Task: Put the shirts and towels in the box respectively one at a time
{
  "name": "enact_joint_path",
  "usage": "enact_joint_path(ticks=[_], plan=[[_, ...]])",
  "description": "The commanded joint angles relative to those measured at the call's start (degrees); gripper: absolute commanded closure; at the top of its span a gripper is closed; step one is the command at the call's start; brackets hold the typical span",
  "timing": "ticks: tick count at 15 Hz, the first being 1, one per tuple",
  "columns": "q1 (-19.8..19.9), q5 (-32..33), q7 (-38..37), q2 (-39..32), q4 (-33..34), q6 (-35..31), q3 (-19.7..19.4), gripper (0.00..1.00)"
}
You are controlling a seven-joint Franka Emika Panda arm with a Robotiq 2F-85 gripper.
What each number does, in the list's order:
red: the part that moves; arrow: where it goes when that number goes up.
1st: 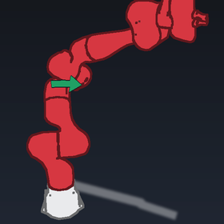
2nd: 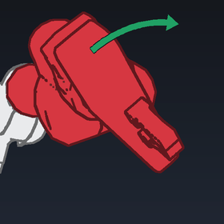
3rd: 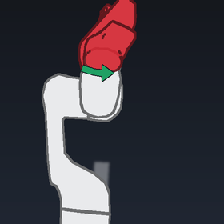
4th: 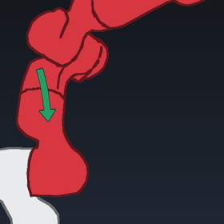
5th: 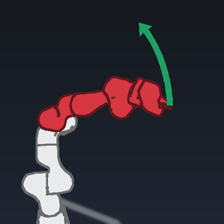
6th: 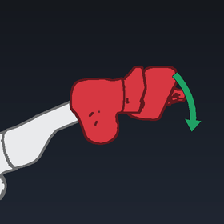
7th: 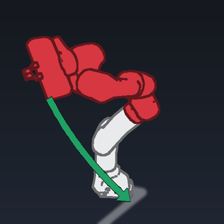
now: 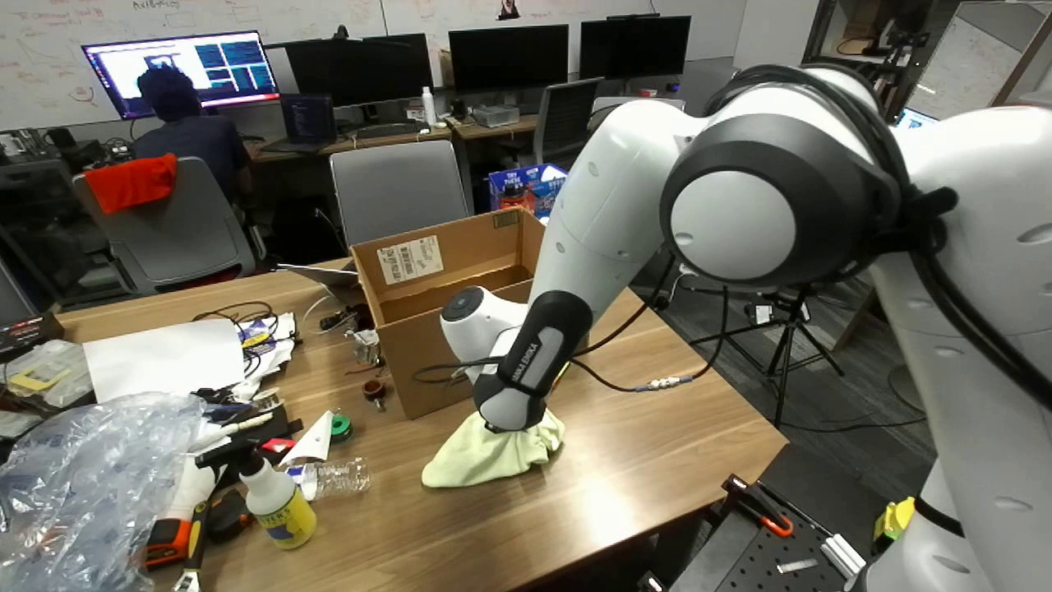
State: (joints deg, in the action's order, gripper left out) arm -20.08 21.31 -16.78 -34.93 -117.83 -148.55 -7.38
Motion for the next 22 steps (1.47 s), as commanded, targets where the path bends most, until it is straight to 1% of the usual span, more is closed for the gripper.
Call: enact_joint_path(ticks=[1, 3, 5, 7, 10, 12, 14, 17, 22], plan=[[-3.79, 4.61, -6.74, 8.64, -3.66, 3.83, -3.55, 0.98], [-4.84, 8.36, -10.42, 12.46, -3.94, 7.28, -4.41, 0.98], [-4.86, 12.22, -13.62, 16.43, -3.45, 12.18, -3.76, 0.98], [-3.98, 16.05, -16.07, 20.22, -2.66, 17.36, -1.92, 0.98], [-1.83, 20.94, -18.09, 25.0, -0.71, 25.02, 2.0, 0.98], [-0.2, 22.31, -17.74, 27.0, 1.36, 29.7, 4.94, 0.98], [1.42, 22.96, -16.95, 27.93, 3.87, 33.35, 7.46, 0.98], [3.29, 24.61, -16.22, 27.88, 8.14, 37.23, 10.0, 0.98], [5.61, 28.71, -15.61, 25.05, 16.5, 40.54, 11.25, 0.98]])
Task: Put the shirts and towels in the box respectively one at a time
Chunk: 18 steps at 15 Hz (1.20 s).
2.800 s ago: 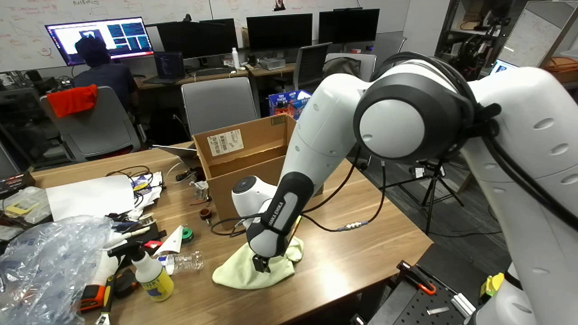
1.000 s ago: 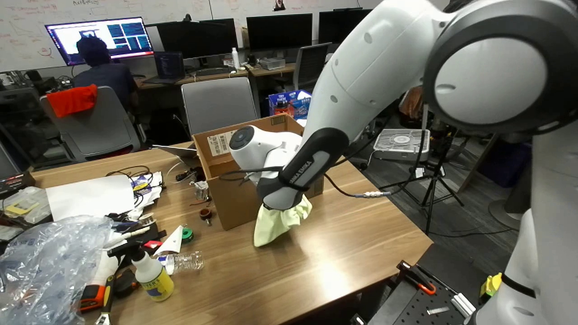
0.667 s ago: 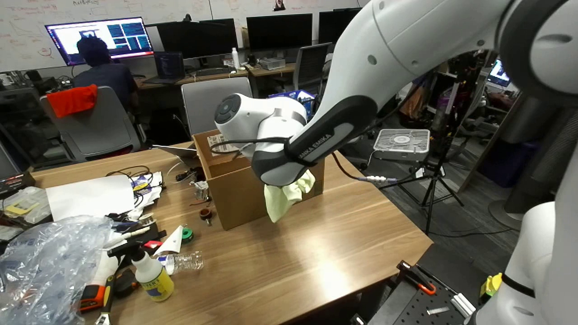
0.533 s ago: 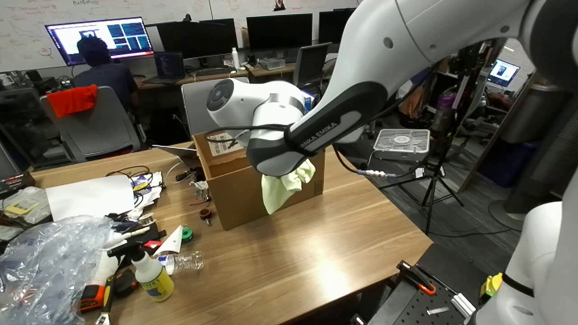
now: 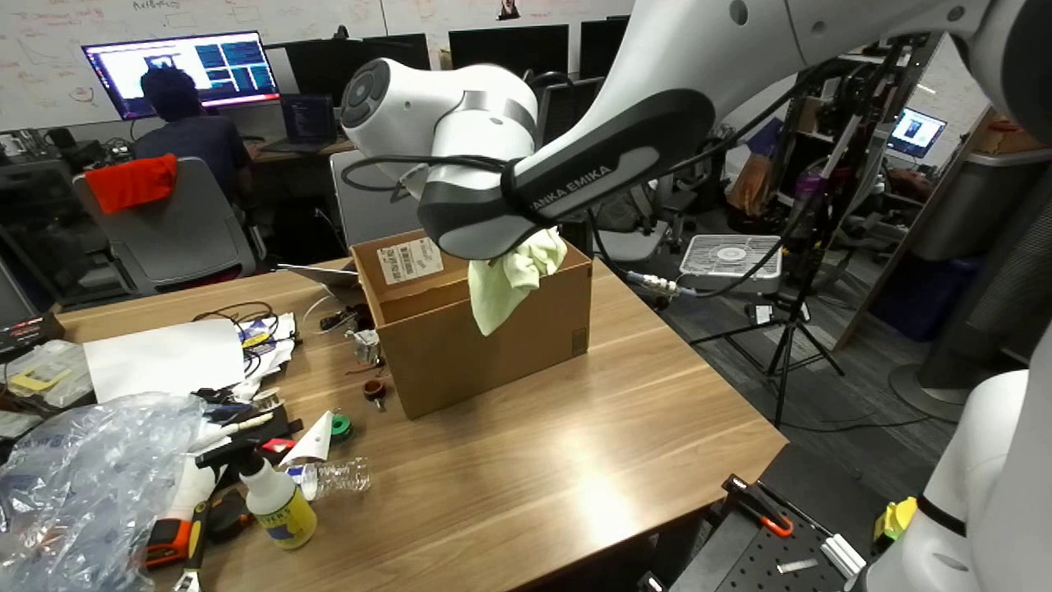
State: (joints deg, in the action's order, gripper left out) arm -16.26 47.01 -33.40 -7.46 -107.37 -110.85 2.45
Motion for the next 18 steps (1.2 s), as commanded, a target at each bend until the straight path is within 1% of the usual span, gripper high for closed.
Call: enact_joint_path(ticks=[1, 5, 12, 18], plan=[[2.1, 4.03, 1.31, -3.26, 7.84, 3.29, 1.45, 0.98], [3.09, 5.13, 3.14, -7.53, 15.26, 3.94, 1.15, 0.98], [3.17, 2.73, 9.77, -16.91, 27.91, 4.02, 0.66, 0.98], [2.77, 1.26, 14.06, -25.19, 37.32, 4.28, -0.27, 0.98]])
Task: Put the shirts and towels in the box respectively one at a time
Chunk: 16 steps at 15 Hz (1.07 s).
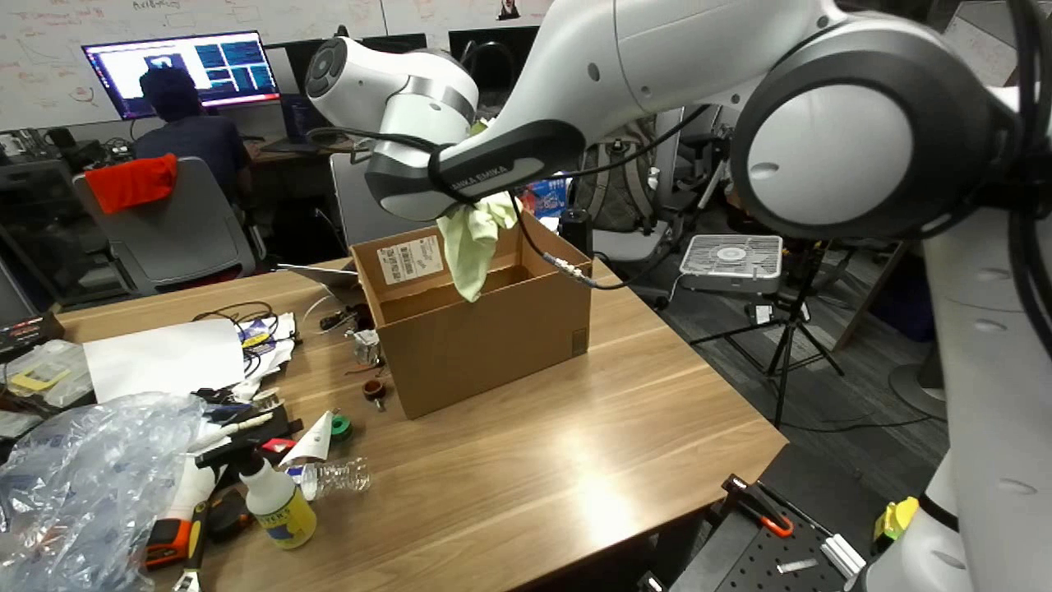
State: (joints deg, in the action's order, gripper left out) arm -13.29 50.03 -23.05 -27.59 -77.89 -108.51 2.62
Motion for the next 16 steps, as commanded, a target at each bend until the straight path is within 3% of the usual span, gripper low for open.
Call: enact_joint_path(ticks=[1, 11, 12, 14, 16], plan=[[-0.21, -2.19, 4.35, -6.24, 9.15, 2.3, -0.64, 0.98], [-0.16, -7.29, 8.7, -13.24, 15.42, 6.42, -2.87, 0.98], [-0.01, -8.34, 9.47, -13.5, 15.67, 6.93, -2.79, 0.69], [-0.05, -9.61, 10.55, -13.69, 15.65, 7.7, -3.01, 0.61], [-0.11, -10.78, 11.5, -13.34, 15.39, 8.35, -3.15, 0.45]])
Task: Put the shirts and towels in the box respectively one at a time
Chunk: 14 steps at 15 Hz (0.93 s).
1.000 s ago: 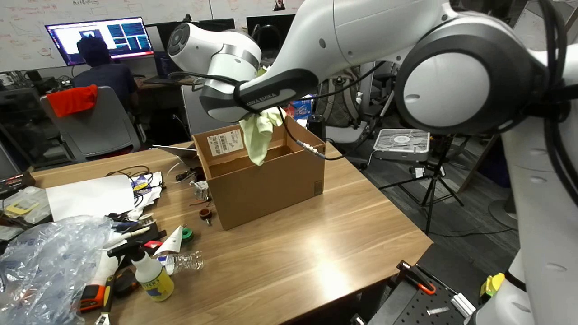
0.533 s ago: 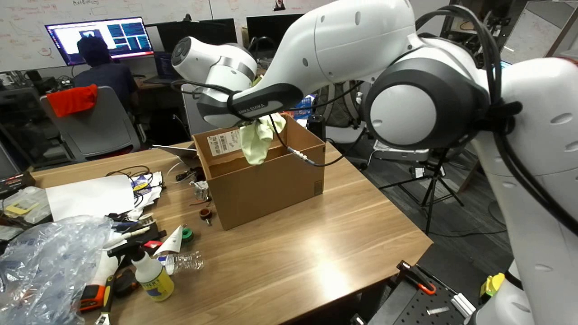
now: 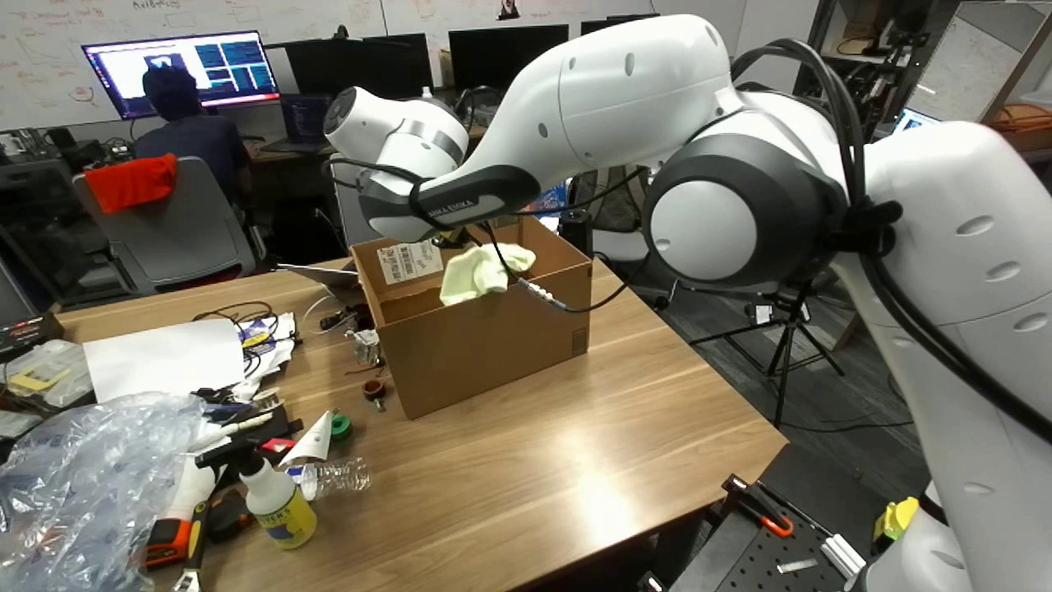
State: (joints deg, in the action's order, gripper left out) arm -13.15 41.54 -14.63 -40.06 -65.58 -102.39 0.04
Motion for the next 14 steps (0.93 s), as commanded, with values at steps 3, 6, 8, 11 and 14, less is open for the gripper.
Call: enact_joint_path(ticks=[3, 6, 8, 11, 14], plan=[[-0.22, -3.46, 4.08, 0.51, 1.64, 2.53, -0.52, 0.23], [-0.23, -4.91, 5.0, 2.69, -0.59, 2.36, -0.29, 0.02], [-0.15, -6.19, 5.55, 4.94, -2.73, 2.5, 0.05, 0.0], [-0.22, -8.6, 5.82, 8.99, -6.49, 3.48, 0.47, 0.0], [-0.16, -12.04, 5.27, 14.42, -11.47, 5.4, 1.16, 0.01]])
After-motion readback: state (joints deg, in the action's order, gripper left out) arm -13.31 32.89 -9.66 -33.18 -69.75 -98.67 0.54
